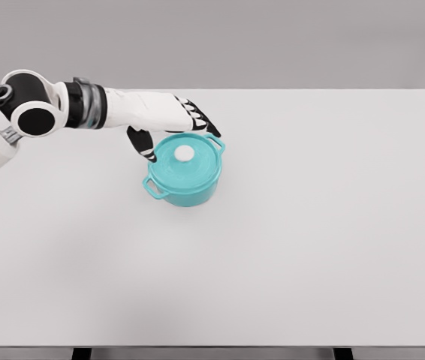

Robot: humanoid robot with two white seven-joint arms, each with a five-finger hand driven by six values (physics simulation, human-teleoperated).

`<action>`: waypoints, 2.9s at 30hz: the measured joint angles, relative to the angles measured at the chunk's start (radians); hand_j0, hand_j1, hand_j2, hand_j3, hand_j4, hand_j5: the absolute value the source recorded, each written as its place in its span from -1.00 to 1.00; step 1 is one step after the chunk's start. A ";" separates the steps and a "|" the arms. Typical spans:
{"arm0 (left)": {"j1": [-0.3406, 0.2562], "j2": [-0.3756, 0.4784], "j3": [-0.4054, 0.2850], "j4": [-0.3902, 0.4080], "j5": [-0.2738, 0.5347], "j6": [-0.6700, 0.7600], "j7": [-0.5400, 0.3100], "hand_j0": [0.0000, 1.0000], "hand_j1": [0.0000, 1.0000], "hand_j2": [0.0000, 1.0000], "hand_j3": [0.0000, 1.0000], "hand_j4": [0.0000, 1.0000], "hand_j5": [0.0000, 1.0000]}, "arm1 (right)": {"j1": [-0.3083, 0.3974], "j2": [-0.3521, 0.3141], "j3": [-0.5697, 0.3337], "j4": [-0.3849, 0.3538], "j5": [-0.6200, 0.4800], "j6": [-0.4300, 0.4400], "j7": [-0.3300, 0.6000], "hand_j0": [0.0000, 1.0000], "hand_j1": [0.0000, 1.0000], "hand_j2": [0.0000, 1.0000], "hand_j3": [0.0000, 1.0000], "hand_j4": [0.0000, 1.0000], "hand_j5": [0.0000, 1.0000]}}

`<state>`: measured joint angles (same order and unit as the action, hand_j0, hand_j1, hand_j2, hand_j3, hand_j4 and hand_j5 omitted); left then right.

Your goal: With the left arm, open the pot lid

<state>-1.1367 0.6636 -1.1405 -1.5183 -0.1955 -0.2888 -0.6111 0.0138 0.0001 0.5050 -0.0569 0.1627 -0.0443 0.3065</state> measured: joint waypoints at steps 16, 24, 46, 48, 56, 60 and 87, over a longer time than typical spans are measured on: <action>0.000 -0.040 -0.043 0.057 -0.029 0.000 0.000 0.74 0.74 0.74 0.74 0.74 0.74 | 0.000 0.000 0.000 0.000 0.000 0.000 0.000 1.00 1.00 1.00 1.00 1.00 1.00; -0.002 -0.044 -0.061 0.064 -0.035 -0.002 0.000 0.66 0.66 0.66 0.66 0.66 0.66 | 0.000 0.000 0.000 0.000 0.000 0.000 0.000 1.00 1.00 1.00 1.00 1.00 1.00; 0.002 -0.063 -0.075 0.097 -0.057 -0.004 0.000 0.46 0.46 0.46 0.46 0.46 0.46 | -0.002 0.000 0.000 0.000 0.000 0.000 0.000 1.00 1.00 1.00 1.00 1.00 1.00; 0.002 -0.065 -0.075 0.098 -0.060 -0.004 0.000 0.42 0.42 0.42 0.42 0.42 0.42 | -0.002 0.000 0.000 0.000 0.000 0.000 0.000 1.00 1.00 1.00 1.00 1.00 1.00; 0.002 -0.067 -0.084 0.099 -0.062 -0.004 0.000 0.26 0.26 0.26 0.26 0.26 0.26 | 0.000 0.000 0.000 0.000 0.000 0.000 0.000 1.00 1.00 1.00 1.00 1.00 1.00; 0.002 -0.067 -0.087 0.099 -0.063 -0.006 0.000 0.08 0.08 0.08 0.08 0.08 0.08 | -0.002 0.000 0.000 0.000 0.000 0.000 0.000 1.00 1.00 1.00 1.00 1.00 1.00; -0.048 0.098 -0.088 0.097 -0.107 -0.050 0.000 -0.30 -0.30 -0.30 -0.30 -0.30 -0.30 | 0.000 0.000 0.000 0.000 0.000 0.000 0.000 1.00 1.00 1.00 1.00 1.00 1.00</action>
<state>-1.1842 0.7613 -1.2284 -1.4216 -0.3028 -0.3387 -0.6114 0.0138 0.0001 0.5048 -0.0569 0.1627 -0.0443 0.3065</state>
